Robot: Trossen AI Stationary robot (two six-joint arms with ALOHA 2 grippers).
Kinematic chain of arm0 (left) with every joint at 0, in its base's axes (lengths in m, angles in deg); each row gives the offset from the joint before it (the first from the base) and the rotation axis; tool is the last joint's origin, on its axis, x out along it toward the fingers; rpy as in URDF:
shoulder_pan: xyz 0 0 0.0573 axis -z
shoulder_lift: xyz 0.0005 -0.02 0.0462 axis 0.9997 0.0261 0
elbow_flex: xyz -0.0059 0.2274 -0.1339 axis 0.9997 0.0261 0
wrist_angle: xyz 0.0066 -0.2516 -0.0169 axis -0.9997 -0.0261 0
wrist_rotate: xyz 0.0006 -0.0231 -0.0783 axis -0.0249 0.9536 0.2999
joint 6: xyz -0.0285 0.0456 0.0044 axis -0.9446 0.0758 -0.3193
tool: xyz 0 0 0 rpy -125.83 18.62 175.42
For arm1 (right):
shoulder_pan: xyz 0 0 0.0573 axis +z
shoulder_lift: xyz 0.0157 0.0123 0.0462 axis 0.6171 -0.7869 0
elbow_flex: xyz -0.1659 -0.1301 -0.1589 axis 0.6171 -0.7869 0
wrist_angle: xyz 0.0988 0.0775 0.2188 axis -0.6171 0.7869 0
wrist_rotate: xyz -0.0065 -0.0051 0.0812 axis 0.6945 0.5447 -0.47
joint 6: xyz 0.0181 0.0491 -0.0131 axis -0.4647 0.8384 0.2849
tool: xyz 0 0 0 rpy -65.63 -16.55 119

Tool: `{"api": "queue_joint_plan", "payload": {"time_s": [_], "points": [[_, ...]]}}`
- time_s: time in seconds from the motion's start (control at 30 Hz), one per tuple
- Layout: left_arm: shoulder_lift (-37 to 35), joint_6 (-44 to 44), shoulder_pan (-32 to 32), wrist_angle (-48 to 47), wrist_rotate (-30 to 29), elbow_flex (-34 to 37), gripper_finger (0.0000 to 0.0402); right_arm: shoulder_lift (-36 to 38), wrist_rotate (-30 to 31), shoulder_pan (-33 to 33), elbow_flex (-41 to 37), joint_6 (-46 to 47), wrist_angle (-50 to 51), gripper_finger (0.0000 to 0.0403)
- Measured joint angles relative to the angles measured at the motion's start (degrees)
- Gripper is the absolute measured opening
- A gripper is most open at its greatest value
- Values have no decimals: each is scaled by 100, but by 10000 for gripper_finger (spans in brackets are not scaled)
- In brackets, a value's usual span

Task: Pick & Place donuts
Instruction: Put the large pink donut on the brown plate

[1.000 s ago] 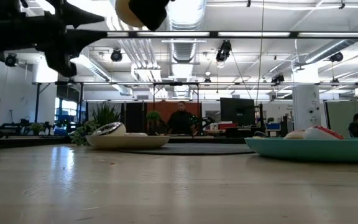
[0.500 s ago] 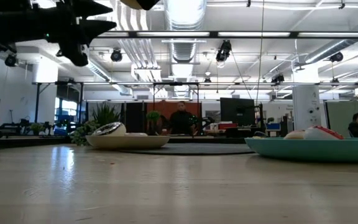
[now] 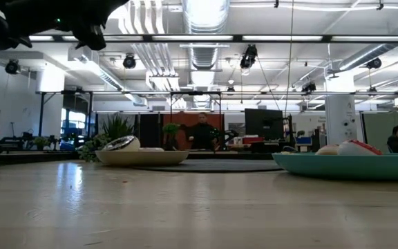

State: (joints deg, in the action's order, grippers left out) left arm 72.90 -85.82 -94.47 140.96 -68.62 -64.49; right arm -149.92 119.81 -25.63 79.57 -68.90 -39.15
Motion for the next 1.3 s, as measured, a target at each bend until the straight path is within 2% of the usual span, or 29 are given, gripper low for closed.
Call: {"api": "queue_joint_plan", "payload": {"time_s": [0.17,0.33,0.93,1.3], "points": [[219,-46,-112,181,91,-144,149,0,-403,73,129,-94,-15,13],[419,-41,-380,665,249,-306,149,0,-496,91,160,-96,-136,13],[1551,-221,-506,1502,1450,-1154,149,0,-1225,-75,162,-164,-470,13],[1775,-332,-519,2054,1524,-1309,149,2,-1288,-170,162,-180,-591,13]]}}
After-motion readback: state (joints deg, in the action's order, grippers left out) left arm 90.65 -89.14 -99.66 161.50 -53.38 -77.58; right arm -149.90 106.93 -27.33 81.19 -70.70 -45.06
